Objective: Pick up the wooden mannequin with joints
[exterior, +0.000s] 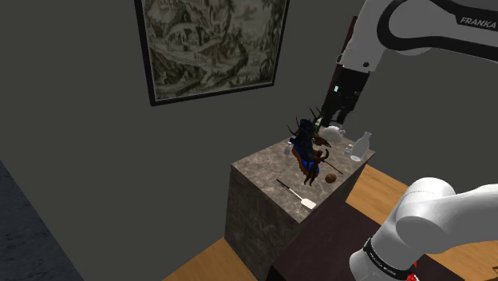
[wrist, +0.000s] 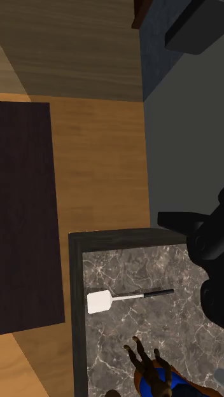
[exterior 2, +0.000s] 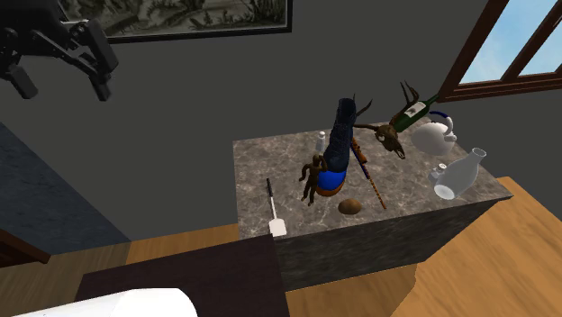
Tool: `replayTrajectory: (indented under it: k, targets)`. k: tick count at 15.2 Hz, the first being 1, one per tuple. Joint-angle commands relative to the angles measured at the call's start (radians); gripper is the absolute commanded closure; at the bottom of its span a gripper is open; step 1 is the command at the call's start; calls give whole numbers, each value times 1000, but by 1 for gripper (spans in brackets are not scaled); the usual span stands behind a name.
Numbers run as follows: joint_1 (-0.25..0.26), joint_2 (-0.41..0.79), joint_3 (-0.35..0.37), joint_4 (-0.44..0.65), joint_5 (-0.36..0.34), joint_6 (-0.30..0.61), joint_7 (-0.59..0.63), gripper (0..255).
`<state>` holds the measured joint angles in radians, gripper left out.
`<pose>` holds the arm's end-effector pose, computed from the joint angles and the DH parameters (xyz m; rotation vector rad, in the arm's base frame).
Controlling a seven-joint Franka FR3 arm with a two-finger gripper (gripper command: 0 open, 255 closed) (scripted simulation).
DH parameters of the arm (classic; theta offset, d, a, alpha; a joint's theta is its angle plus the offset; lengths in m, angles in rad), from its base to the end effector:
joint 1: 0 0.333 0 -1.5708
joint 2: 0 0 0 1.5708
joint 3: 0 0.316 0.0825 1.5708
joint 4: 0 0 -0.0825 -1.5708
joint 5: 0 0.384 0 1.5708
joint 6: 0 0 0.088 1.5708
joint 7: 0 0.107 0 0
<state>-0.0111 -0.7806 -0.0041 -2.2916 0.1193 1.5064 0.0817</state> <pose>0.3022 0.0083 0.6143 -3.0169 0.1333 0.0132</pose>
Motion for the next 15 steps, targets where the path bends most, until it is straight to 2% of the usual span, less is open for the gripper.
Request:
replayTrajectory:
  k: [1, 8, 15]
  targets:
    - [0, 0, 0, 0, 0, 0, 0, 0]
    - [-39, 10, -110, -146, -96, 168, -155, 0]
    - [-80, 96, -232, -231, -182, 360, -307, 0]
